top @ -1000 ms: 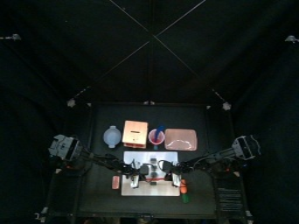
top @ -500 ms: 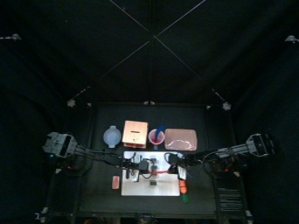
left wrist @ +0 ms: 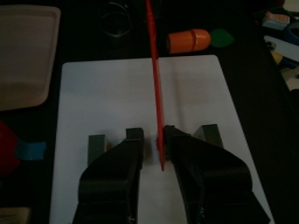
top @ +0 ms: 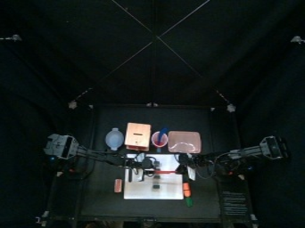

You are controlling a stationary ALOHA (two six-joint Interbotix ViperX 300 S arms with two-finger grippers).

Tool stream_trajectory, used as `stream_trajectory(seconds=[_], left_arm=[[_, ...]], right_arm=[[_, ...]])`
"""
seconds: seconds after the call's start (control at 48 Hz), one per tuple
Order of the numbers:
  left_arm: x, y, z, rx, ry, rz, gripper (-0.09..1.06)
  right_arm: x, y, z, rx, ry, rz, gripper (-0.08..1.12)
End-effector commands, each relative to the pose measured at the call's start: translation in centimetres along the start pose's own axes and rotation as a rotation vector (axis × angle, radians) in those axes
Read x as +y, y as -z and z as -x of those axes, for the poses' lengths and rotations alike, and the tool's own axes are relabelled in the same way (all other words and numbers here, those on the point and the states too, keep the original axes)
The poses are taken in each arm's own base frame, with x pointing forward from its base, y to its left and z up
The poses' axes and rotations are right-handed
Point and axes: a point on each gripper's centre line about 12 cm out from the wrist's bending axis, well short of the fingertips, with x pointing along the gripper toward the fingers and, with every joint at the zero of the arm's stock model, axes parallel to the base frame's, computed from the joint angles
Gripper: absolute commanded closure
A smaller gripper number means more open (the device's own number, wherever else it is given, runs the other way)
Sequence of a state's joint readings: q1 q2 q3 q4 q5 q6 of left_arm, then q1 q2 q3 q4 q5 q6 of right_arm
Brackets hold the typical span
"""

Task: Place sushi on board then cut the sushi with the knife then place the pieces on the plate
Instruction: Cut the sushi into 4 pieces

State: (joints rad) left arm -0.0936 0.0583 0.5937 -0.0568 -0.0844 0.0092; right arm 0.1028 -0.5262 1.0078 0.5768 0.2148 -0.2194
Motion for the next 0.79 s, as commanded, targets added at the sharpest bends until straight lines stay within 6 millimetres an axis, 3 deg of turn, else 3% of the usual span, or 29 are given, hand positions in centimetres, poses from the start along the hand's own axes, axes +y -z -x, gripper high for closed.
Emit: stream_trajectory(seconds=[0.021, 0.25, 0.562, 0.792], left_arm=[[0.6, -1.6, 0.5, -0.059, -0.012, 0.001, 0.27], [1.1, -1.3, 0.7, -0.053, -0.022, 0.005, 0.26], [1.6, -0.8, 1.6, -0.069, -0.033, 0.008, 0.26], [1.8, -0.3, 1.9, -0.104, -0.039, 0.016, 0.26]], right_arm=[[0.4, 0.1, 1.4, -0.03, -0.024, 0.005, 0.68], [0.1, 3.3, 3.4, 0.037, -0.062, -0.028, 0.68], [0.0, 5.1, 5.1, 0.114, -0.106, -0.095, 0.68], [-1.3, 5.9, 6.3, 0.172, -0.027, -0.204, 0.67]])
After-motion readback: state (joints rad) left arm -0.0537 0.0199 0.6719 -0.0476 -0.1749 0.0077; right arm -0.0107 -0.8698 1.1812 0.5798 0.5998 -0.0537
